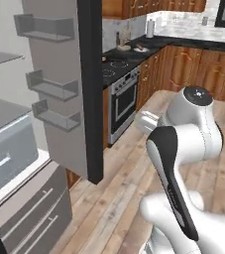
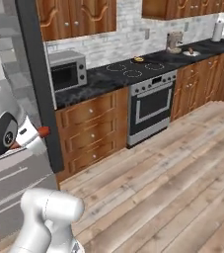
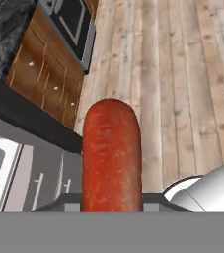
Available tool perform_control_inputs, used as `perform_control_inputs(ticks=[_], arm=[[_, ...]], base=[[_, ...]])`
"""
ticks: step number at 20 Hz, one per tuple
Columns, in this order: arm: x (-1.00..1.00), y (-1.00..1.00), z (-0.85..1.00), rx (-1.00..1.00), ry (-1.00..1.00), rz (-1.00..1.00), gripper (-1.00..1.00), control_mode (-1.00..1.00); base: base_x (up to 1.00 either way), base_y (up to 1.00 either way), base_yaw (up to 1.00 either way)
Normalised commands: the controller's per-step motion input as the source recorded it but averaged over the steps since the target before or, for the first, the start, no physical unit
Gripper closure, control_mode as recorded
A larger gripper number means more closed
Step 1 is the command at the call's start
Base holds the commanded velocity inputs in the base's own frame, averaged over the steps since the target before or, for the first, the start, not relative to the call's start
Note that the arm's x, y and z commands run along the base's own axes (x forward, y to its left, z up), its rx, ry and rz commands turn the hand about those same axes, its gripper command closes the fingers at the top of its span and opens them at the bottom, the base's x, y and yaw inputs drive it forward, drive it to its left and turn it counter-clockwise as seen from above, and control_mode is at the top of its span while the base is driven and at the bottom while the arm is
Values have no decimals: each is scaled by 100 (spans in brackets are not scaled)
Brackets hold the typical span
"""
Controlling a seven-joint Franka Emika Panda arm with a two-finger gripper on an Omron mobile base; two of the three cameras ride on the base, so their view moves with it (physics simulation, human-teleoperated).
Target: Place the cold items (sweet potato and carrot) from the fridge in one tupperware on the dining counter. Place the warm items (hot dog and kebab skewer) in the stove area in another tupperware.
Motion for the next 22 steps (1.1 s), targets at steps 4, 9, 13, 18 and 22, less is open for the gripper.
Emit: perform_control_inputs(ticks=[4,9,13,18,22], arm=[[0,0,0,0,0,0,100,100],[0,0,0,0,0,0,100,100],[0,0,0,0,0,0,100,100],[0,0,0,0,0,0,100,100],[0,0,0,0,0,0,100,100]], base=[[-50,0,-77],[-40,0,-79],[-34,-2,-81],[-23,-27,-75],[9,-65,-56]])
